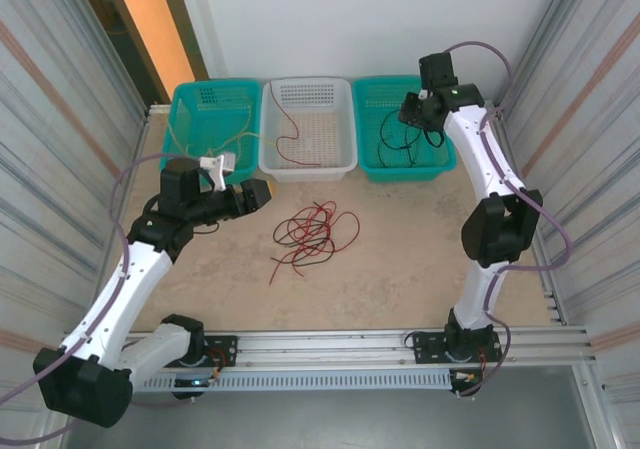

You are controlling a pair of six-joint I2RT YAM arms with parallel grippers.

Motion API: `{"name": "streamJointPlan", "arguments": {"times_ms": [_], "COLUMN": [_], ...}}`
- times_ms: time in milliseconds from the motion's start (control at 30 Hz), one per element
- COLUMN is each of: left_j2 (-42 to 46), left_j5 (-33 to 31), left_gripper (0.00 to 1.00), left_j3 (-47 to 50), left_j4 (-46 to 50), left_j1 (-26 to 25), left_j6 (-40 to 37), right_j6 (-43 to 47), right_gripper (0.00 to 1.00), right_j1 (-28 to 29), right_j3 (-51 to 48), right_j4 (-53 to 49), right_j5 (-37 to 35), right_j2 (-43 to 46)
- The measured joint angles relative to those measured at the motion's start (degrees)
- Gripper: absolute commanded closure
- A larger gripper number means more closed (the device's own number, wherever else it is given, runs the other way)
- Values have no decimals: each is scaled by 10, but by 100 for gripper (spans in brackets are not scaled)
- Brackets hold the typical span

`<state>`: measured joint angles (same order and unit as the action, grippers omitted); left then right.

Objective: Untangle the cables

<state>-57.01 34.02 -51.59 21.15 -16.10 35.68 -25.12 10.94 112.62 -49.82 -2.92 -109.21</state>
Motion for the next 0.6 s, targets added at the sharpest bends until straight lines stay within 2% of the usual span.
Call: {"name": "streamJointPlan", "arguments": {"times_ms": [167, 300, 467, 600], "left_j2": [-28, -70, -157, -234], "left_j5": [1, -34, -94, -133], "left_gripper": [32, 35, 45, 54], "left_j3": [0, -12, -39, -48], "left_j4": [22, 60, 89, 97], "left_j1": [-9, -65, -163, -198], "left_j6": [-21, -59, -114, -148], "right_j6": [-3, -16, -52, -106], "right_gripper": [47, 50, 50, 50], "right_j1": [5, 31, 117, 193], "right_j3": [-95, -218, -405, -530], "right_j4": [13, 38, 106, 152], "right_j5": [0, 3, 13, 14], "right_j2": [66, 172, 340, 405]}}
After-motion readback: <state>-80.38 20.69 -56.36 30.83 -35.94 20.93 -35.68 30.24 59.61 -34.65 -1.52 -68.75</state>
